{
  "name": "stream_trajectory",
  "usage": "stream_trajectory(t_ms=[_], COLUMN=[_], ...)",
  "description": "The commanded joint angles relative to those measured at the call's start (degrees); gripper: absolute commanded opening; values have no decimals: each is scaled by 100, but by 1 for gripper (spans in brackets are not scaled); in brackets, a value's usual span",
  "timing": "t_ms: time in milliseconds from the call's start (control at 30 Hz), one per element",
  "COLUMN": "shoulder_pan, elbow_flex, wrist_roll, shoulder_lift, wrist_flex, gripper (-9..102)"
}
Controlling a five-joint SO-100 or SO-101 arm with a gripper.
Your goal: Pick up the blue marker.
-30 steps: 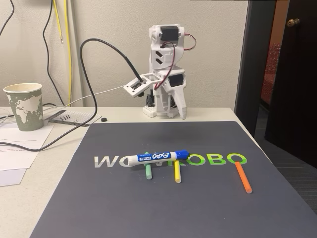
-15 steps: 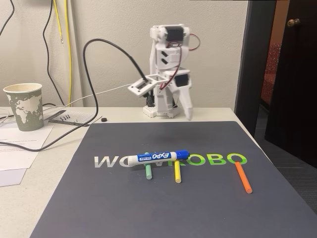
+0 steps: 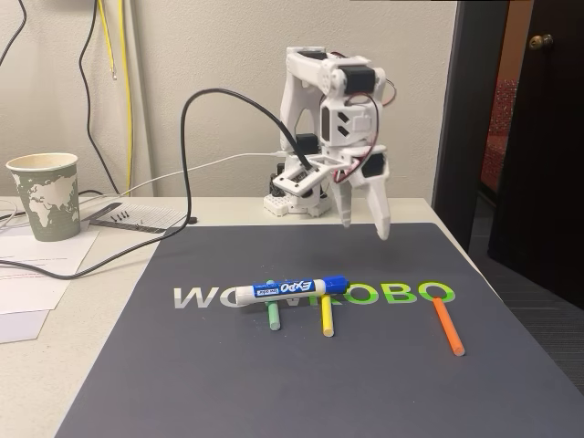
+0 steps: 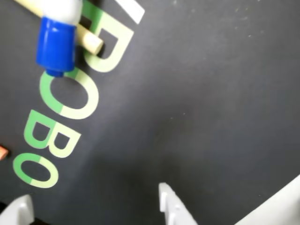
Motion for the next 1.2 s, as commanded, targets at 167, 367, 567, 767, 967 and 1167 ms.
stream_trajectory(t_ms=[167, 367, 567, 767, 967, 1167], shoulder_pan=[-88, -132, -123, -176, 193, 1090], elbow_flex=[-97, -352, -352, -352, -325, -281], wrist_roll=[44, -18, -202, 105, 202, 18], shoulder_lift=[-255, -615, -668, -554, -422, -114], wrist_flex=[-316, -237, 105, 229, 457, 756], gripper=[35, 35, 37, 39, 39, 39])
